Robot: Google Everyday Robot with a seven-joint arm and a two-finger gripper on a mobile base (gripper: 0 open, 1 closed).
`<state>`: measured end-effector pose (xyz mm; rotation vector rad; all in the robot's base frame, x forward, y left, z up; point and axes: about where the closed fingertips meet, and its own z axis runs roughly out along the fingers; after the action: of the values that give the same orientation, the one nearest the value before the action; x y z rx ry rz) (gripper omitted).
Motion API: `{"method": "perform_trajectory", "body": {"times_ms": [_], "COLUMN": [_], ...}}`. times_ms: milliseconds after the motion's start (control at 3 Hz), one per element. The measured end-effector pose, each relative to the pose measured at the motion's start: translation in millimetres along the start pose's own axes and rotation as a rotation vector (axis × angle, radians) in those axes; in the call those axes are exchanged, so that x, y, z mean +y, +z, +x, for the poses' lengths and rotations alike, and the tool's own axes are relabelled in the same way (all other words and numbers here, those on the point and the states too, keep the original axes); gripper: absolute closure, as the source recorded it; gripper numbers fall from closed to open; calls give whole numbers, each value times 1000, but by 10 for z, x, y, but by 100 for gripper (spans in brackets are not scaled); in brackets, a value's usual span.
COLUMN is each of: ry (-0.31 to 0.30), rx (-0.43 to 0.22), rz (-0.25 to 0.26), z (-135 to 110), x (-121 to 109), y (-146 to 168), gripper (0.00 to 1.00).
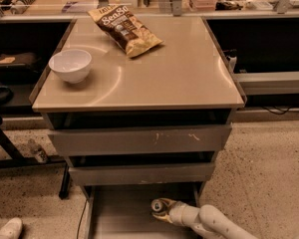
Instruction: Place redbull can into bottom drawer
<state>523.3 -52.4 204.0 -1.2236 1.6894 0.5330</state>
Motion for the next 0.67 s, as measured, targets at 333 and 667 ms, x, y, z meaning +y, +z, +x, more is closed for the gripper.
{"method": "perform_trajectory", "body": {"times_ms": [333, 667], "ry": [6, 6], "rx": [26, 26], "rz": [4, 4], "z": [168, 169], "x": [35, 35], "y": [89, 90], "gripper": [100, 81]}}
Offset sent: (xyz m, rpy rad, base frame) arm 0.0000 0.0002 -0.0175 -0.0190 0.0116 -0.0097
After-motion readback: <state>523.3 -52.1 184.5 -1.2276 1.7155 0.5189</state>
